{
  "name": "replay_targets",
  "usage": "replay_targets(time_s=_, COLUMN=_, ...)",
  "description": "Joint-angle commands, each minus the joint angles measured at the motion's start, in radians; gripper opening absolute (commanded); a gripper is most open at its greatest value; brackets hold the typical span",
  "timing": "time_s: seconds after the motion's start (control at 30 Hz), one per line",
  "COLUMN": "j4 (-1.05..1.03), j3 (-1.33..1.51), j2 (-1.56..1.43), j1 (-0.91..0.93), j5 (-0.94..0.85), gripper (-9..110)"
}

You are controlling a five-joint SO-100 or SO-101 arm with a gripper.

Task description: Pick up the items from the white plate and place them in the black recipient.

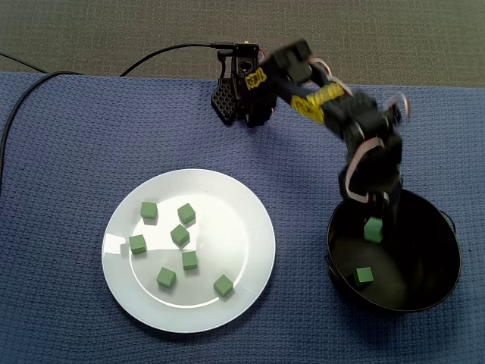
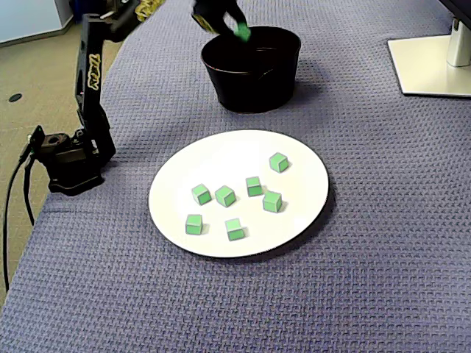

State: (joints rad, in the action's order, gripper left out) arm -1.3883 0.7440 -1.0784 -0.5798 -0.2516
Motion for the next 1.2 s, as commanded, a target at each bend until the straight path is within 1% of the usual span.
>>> replay_targets(time_s=0.0, j4=0.012, j3=-0.071, j2=0.074, j1=-0.051, j5=-0.012, gripper=0)
replay_targets(time_s=0.1, j4=-0.003, j3=-0.13, j2=0.133, j1=-0.058, j5=-0.009, gripper=0)
replay_targets(time_s=0.13, j4=-0.012, j3=-0.15, j2=0.152, j1=-0.06, j5=-0.012, gripper=3)
replay_targets(time_s=0.2, j4=-0.034, j3=-0.176, j2=0.173, j1=-0.063, j5=-0.021, gripper=33)
replay_targets(time_s=0.23, j4=-0.048, j3=-0.186, j2=0.17, j1=-0.064, j5=-0.026, gripper=41)
replay_targets(time_s=0.27, j4=-0.057, j3=-0.187, j2=0.152, j1=-0.063, j5=-0.026, gripper=44)
replay_targets(time_s=0.4, j4=-0.069, j3=-0.12, j2=-0.063, j1=-0.003, j5=-0.025, gripper=44)
replay_targets(time_s=0.5, j4=-0.11, j3=-0.04, j2=-0.302, j1=0.112, j5=-0.038, gripper=42)
replay_targets(time_s=0.57, j4=-0.172, j3=0.015, j2=-0.453, j1=0.229, j5=-0.064, gripper=41)
replay_targets(time_s=0.7, j4=-0.299, j3=0.11, j2=-0.641, j1=0.546, j5=-0.167, gripper=42)
replay_targets(time_s=0.83, j4=-0.325, j3=0.316, j2=-0.696, j1=0.811, j5=-0.411, gripper=40)
replay_targets(time_s=0.87, j4=-0.316, j3=0.382, j2=-0.696, j1=0.865, j5=-0.479, gripper=39)
replay_targets(time_s=0.93, j4=-0.262, j3=0.512, j2=-0.689, j1=0.953, j5=-0.558, gripper=41)
replay_targets(time_s=1.03, j4=-0.16, j3=0.678, j2=-0.647, j1=1.039, j5=-0.638, gripper=41)
replay_targets(time_s=1.17, j4=-0.029, j3=0.845, j2=-0.574, j1=1.103, j5=-0.75, gripper=36)
